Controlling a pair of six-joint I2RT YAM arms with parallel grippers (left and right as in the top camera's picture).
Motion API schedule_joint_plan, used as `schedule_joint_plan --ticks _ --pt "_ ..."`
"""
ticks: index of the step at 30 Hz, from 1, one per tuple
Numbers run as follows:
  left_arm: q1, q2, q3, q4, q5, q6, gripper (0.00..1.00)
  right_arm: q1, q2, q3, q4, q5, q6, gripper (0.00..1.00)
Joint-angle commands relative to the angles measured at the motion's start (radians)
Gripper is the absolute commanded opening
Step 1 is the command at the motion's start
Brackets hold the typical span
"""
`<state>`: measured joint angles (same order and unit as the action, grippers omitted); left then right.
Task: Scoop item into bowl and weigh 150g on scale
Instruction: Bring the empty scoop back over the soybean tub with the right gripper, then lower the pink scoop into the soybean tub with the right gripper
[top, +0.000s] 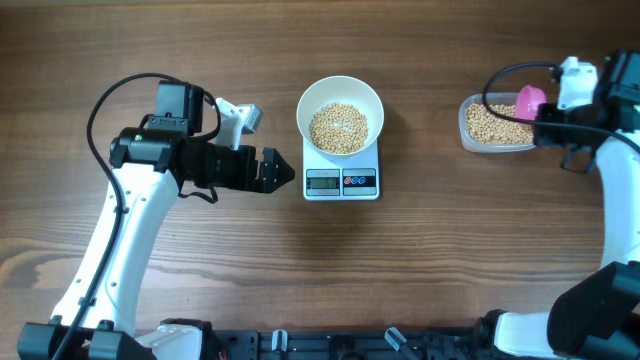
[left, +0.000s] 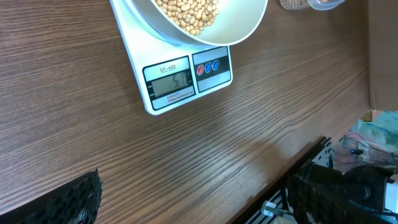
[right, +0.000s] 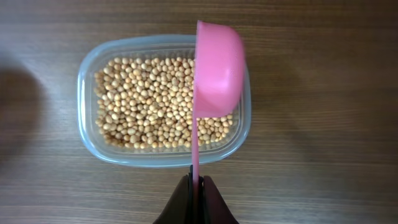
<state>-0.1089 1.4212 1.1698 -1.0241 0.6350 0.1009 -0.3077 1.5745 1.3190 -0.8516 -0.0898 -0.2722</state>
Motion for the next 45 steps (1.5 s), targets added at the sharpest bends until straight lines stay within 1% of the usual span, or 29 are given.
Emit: schedule_joint_plan --ticks 1,6,10,16,21,28,33,36,38,45 --pt "0.004 0.000 -0.010 0.002 0.019 0.024 1.00 0.063 0.006 0.008 0.010 0.172 -0.012 0.04" --pt "0.004 0.000 -0.010 0.002 0.019 0.023 1.00 0.117 0.006 0.007 0.003 0.233 -0.011 0.04" --pt "0.004 0.000 -0.010 0.002 0.019 0.023 1.00 0.143 0.006 0.007 0.001 0.286 0.021 0.04" --pt "0.004 0.000 -0.010 0.002 0.019 0.023 1.00 0.161 0.006 0.007 -0.011 0.284 0.037 0.04" --pt "0.004 0.000 -0.010 0.002 0.019 0.023 1.00 0.161 0.006 0.007 -0.025 0.224 0.040 0.04" --pt "0.004 0.000 -0.010 0.002 0.019 0.023 1.00 0.189 0.006 0.007 -0.072 0.225 0.040 0.04" --pt "0.004 0.000 -0.010 0.002 0.019 0.023 1.00 0.206 0.006 0.007 -0.068 0.238 0.049 0.04" --pt "0.004 0.000 -0.010 0.002 0.019 0.023 1.00 0.206 0.006 0.003 -0.066 0.288 0.092 0.04" --pt "0.004 0.000 -0.010 0.002 0.019 0.023 1.00 0.206 0.007 -0.003 -0.064 0.309 0.092 0.04" --pt "0.004 0.000 -0.010 0.002 0.019 0.023 1.00 0.206 0.037 -0.020 -0.050 0.313 0.103 0.04"
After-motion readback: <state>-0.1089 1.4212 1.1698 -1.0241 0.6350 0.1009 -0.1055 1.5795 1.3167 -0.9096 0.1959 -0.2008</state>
